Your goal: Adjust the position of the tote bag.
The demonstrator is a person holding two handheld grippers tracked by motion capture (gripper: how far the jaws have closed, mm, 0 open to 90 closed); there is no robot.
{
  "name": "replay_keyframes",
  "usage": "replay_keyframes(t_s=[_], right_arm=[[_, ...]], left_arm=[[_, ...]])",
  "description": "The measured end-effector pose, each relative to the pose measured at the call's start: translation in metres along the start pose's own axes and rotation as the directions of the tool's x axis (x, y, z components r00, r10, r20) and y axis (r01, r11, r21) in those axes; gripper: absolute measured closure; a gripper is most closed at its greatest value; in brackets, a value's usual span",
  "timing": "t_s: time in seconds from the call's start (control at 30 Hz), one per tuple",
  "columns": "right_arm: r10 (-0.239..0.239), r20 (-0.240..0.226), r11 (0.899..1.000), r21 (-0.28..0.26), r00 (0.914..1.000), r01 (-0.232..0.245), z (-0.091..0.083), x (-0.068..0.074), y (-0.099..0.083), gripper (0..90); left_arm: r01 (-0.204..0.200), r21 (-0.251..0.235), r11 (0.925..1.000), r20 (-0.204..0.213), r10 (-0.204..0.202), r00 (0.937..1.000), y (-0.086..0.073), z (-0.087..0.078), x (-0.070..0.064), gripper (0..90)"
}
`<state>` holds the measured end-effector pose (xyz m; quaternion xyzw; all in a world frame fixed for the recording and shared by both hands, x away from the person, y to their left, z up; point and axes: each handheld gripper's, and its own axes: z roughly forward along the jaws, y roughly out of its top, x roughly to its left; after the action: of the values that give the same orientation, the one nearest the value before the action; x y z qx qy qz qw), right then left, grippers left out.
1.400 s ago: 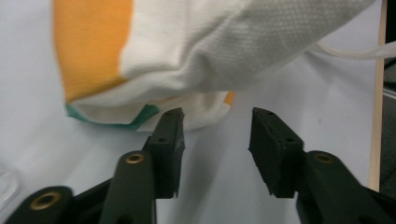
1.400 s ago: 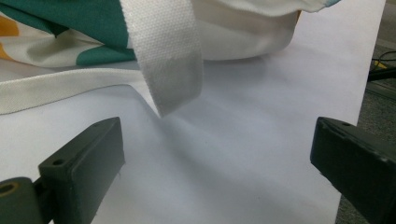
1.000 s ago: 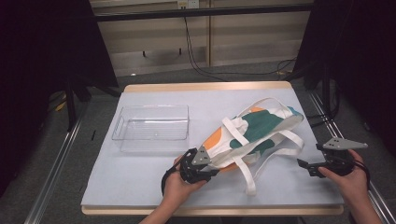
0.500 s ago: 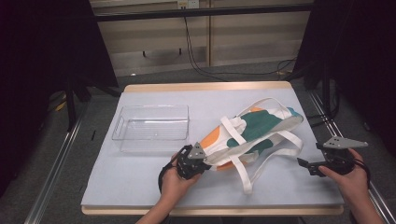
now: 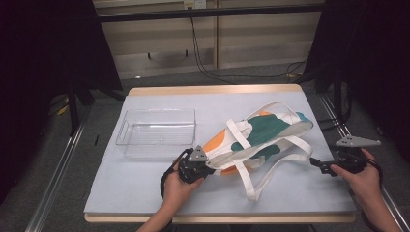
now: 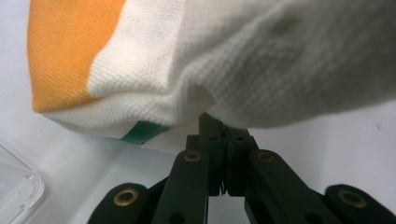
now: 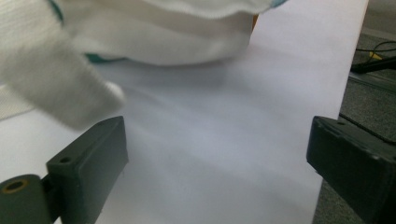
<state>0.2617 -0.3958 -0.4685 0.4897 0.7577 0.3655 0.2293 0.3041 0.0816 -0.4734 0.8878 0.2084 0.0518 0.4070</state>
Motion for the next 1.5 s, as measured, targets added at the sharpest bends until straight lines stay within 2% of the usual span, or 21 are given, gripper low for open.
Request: replay_keyframes(t_s=[0.07, 0.17, 0.33, 0.43, 0.6, 0.7, 0.83, 0.9, 0.93, 1.0, 1.07, 1.13, 1.2, 1.3, 1.4, 1.47, 1.5], right_arm=[[0.001, 0.003, 1.0, -0.007, 1.0, -0.001, 0.007, -0.001, 0.005, 7.9], [-0.003, 0.001, 1.0, 0.001, 1.0, 0.003, 0.017, -0.003, 0.012, 10.6], [-0.02, -0.02, 1.0, 0.005, 0.9996, 0.02, 0.033, -0.006, 0.021, 24.5], [-0.031, -0.013, 0.999, 0.008, 0.9994, 0.031, 0.039, -0.009, 0.025, 27.9], [-0.045, -0.022, 0.999, 0.011, 0.9987, 0.045, 0.05, -0.014, 0.032, 28.2], [-0.067, -0.061, 0.998, 0.0, 0.9959, 0.067, 0.056, -0.013, 0.035, 27.2], [-0.071, -0.084, 0.997, -0.008, 0.9939, 0.07, 0.062, -0.009, 0.038, 27.5], [-0.085, -0.094, 0.996, -0.014, 0.992, 0.084, 0.063, -0.009, 0.039, 30.4], [-0.094, -0.095, 0.996, -0.018, 0.9911, 0.092, 0.063, -0.009, 0.04, 32.5], [-0.094, -0.12, 0.995, -0.026, 0.9883, 0.092, 0.062, -0.007, 0.041, 42.7], [-0.128, -0.133, 0.992, -0.033, 0.9828, 0.125, 0.061, -0.002, 0.042, 53.9], [-0.143, -0.164, 0.99, -0.028, 0.976, 0.14, 0.062, 0.003, 0.043, 59.9], [-0.148, -0.178, 0.989, -0.025, 0.9728, 0.146, 0.063, 0.006, 0.045, 63.1], [-0.136, -0.161, 0.991, -0.028, 0.9776, 0.134, 0.065, 0.008, 0.045, 57.4], [-0.077, -0.119, 0.997, -0.017, 0.9898, 0.076, 0.063, 0.002, 0.043, 36.6], [-0.07, -0.114, 0.998, -0.01, 0.991, 0.069, 0.063, -0.001, 0.042, 27.8], [-0.064, -0.096, 0.998, -0.004, 0.9933, 0.064, 0.063, -0.002, 0.042, 23.3]], left_arm=[[-0.004, -0.003, 1.0, 0.0, 0.004, 1.0, 0.0, 0.0, 0.0, 88.8], [-0.018, 0.019, 0.9997, -0.003, 0.018, 0.9998, 0.001, -0.001, 0.0, 88.8], [-0.025, 0.019, 0.9995, 0.001, 0.025, 0.9997, 0.001, -0.001, 0.001, 88.8], [-0.023, 0.019, 0.9996, 0.0, 0.023, 0.9997, 0.001, -0.001, 0.0, 88.8], [-0.027, 0.016, 0.9995, 0.0, 0.027, 0.9996, 0.001, 0.0, 0.0, 88.8], [-0.03, 0.012, 0.9995, -0.001, 0.03, 0.9995, 0.001, 0.0, 0.0, 88.8], [-0.041, 0.026, 0.9988, 0.002, 0.041, 0.9992, 0.001, -0.001, 0.001, 88.8], [-0.037, 0.024, 0.999, 0.0, 0.037, 0.9993, 0.001, -0.001, 0.0, 88.7], [-0.041, 0.015, 0.9991, -0.001, 0.041, 0.9992, 0.001, 0.0, 0.0, 88.8], [-0.043, 0.017, 0.9989, -0.001, 0.043, 0.9991, 0.001, 0.0, 0.001, 88.7], [-0.039, 0.026, 0.9989, 0.002, 0.039, 0.9992, 0.001, -0.001, 0.001, 88.7], [-0.035, 0.026, 0.999, 0.0, 0.035, 0.9994, 0.001, -0.001, 0.001, 88.7], [-0.038, 0.032, 0.9988, -0.001, 0.038, 0.9993, 0.001, -0.001, 0.001, 88.6], [-0.034, 0.014, 0.9993, 0.001, 0.034, 0.9994, 0.001, 0.0, 0.001, 88.6], [-0.044, 0.029, 0.9986, -0.001, 0.044, 0.999, 0.001, -0.001, 0.001, 88.6], [-0.039, 0.019, 0.999, 0.005, 0.039, 0.9992, 0.0, 0.0, 0.002, 88.6], [-0.04, 0.019, 0.999, 0.006, 0.04, 0.9992, 0.0, 0.0, 0.002, 88.6]])
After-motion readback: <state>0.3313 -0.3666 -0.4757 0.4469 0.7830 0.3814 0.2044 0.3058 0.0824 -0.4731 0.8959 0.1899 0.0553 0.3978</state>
